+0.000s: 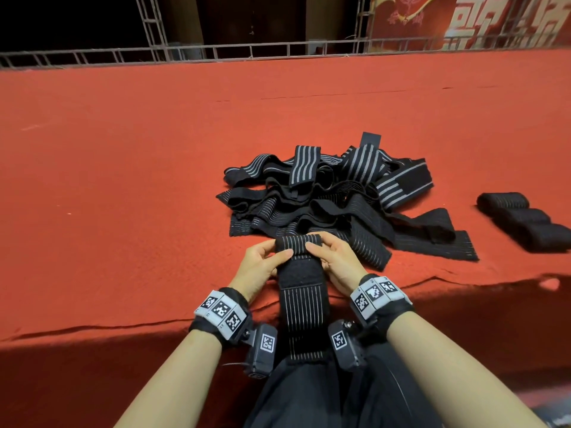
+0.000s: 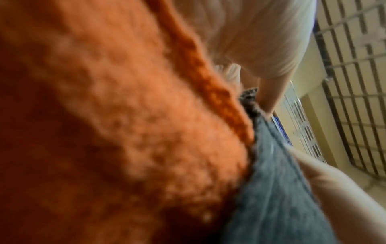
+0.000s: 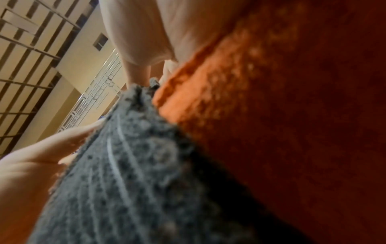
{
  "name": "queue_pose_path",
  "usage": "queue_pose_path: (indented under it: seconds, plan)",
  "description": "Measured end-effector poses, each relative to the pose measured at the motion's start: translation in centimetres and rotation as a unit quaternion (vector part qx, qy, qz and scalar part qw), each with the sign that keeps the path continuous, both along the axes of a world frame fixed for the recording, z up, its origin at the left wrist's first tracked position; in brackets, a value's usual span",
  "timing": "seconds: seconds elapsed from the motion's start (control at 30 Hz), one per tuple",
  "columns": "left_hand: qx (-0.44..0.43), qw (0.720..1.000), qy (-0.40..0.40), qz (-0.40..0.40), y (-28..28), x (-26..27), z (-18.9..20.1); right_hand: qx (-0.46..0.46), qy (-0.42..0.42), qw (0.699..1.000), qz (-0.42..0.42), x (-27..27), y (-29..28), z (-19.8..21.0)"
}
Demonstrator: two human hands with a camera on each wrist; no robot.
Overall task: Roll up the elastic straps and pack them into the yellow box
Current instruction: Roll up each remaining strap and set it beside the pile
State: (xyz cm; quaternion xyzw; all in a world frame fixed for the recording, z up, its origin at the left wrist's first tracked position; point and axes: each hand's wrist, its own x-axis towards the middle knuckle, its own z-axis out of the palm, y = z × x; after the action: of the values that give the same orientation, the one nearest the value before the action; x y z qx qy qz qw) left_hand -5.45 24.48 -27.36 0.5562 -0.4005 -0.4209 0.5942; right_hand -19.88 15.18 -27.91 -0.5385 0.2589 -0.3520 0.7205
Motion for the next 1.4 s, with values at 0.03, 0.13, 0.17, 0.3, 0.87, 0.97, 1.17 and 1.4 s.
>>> queue_pose_path:
  seconds: [0.03, 0.13, 0.17, 0.3, 0.87, 0.97, 1.17, 1.4]
  plan:
    - [0.001, 1.000, -0.017, -0.003, -0.1, -0.2, 0.1, 0.003, -0.006, 1.000, -0.002, -0.1, -0.1, 0.0]
    - [0.004, 0.999, -0.045, -0.016, -0.5, -0.5, 0.1, 0.009, -0.015, 1.000, 0.003, -0.3, 0.1, 0.4]
    - [0.005, 0.999, -0.047, -0.016, -0.5, -0.4, 0.1, 0.009, -0.011, 1.000, 0.001, -0.3, 0.1, 0.4]
    - [0.011, 0.998, -0.062, -0.018, -0.3, -0.2, 0.0, 0.014, -0.019, 0.999, -0.024, -0.1, 0.4, 0.4]
    - [0.004, 0.999, -0.015, 0.033, -0.8, 0.2, -0.5, -0.010, 0.040, 0.999, -0.032, 0.3, 0.6, 0.5]
    - [-0.010, 0.999, -0.018, 0.034, -0.8, 0.4, -0.6, -0.041, 0.052, 0.997, -0.029, 0.2, 0.6, 0.2]
    - [0.007, 1.000, 0.014, 0.009, -0.9, 0.4, -0.5, -0.042, 0.037, 0.998, -0.034, 0.2, 0.6, 0.1]
    - [-0.002, 1.000, 0.006, 0.016, -0.8, 0.5, -0.5, -0.057, 0.086, 0.994, -0.021, 0.5, 0.6, 0.2]
